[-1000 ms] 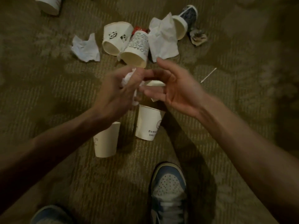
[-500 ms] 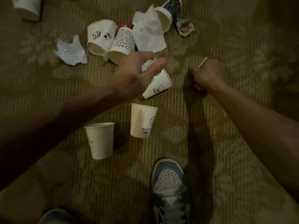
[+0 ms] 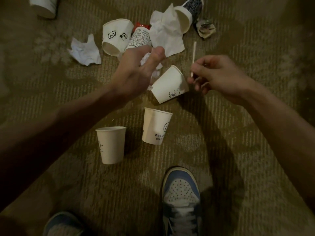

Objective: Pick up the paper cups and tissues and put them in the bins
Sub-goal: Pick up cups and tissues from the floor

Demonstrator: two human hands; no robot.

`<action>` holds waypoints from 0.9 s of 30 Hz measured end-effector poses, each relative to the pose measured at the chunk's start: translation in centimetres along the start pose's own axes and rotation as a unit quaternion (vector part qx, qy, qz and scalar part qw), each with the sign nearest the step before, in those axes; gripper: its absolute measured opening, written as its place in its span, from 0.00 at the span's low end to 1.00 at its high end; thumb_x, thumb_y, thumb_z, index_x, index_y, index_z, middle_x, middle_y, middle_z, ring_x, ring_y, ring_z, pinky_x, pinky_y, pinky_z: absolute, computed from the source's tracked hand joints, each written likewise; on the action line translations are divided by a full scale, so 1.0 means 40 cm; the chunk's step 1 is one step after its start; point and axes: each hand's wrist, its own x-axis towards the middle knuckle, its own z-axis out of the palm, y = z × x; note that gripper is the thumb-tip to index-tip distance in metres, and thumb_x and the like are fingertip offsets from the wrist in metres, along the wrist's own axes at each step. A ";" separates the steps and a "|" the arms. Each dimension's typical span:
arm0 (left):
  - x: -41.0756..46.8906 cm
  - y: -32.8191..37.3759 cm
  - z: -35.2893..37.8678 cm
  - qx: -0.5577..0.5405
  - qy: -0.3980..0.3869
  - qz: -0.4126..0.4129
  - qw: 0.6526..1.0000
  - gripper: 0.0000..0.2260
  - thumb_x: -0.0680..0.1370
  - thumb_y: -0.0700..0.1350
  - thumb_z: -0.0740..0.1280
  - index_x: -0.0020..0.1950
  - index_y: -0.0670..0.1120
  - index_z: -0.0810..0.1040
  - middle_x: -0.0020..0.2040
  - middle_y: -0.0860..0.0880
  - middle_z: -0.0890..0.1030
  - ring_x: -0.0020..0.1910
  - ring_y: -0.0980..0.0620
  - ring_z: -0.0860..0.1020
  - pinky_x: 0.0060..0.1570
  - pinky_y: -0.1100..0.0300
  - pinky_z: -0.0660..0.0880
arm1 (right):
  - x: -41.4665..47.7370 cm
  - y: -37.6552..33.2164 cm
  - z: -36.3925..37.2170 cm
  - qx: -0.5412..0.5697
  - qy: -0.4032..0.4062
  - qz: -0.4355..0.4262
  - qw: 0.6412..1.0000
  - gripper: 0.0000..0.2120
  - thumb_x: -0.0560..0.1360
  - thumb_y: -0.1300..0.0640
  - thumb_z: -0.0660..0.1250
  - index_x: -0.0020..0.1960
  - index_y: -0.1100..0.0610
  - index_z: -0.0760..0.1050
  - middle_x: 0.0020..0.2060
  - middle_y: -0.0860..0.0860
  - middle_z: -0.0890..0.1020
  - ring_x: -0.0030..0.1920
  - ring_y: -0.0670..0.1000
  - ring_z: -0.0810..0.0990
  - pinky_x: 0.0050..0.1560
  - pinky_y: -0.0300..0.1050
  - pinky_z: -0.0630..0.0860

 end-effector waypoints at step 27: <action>0.027 -0.070 -0.051 -0.149 0.047 -0.131 0.979 0.09 0.84 0.47 0.60 0.49 0.46 0.77 0.41 0.47 0.81 0.34 0.54 0.81 0.32 0.59 0.79 | 0.240 -0.059 0.099 -0.331 0.002 -0.065 0.942 0.32 0.80 0.49 0.63 0.79 0.43 0.52 0.75 0.55 0.65 0.70 0.57 0.69 0.68 0.54 0.68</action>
